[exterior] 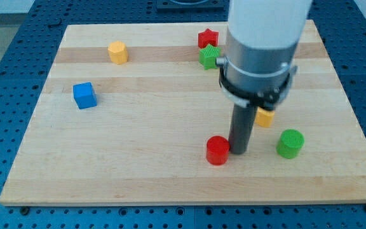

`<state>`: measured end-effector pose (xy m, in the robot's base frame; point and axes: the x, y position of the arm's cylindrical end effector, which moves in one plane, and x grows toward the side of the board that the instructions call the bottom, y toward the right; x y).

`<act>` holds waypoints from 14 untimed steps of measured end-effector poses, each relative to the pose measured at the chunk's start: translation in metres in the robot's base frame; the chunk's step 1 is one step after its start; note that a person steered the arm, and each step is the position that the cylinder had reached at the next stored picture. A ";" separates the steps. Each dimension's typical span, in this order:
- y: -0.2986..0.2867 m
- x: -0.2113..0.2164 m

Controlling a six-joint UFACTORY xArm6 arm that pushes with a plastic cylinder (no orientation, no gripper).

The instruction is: Move the red circle towards the center of the board

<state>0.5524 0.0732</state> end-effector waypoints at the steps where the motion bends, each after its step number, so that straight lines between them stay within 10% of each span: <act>1: -0.007 0.031; 5: -0.046 0.037; 14: -0.005 -0.119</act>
<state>0.4330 0.0679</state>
